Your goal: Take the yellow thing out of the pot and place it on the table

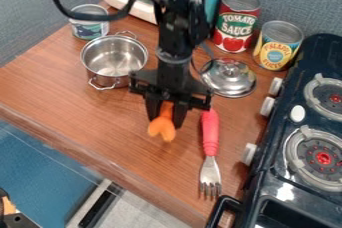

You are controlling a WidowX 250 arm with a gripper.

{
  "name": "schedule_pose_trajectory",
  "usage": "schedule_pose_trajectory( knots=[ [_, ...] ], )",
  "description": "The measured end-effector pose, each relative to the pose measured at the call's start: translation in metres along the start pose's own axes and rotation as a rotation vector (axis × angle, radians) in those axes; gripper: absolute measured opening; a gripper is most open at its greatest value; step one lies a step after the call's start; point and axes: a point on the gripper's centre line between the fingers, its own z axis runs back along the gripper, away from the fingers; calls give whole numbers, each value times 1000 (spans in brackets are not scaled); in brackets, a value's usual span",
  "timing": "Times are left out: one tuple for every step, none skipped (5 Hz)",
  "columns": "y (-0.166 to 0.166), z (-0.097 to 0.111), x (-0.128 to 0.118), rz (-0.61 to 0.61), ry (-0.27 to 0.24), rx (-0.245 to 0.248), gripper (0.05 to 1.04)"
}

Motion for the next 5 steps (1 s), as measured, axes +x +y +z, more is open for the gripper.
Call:
schedule_pose_trajectory(
  knots=[
    [0, -13, -3, -5, 35, 4, 475],
    [-3, -13, -6, -15, 51, -13, 796],
    [-1, -13, -7, -13, 64, 2, 1004],
    [-1, 3, 0, -8, 24, 7, 1005],
    [-1, 34, 10, 10, -48, -15, 999]
  ],
)
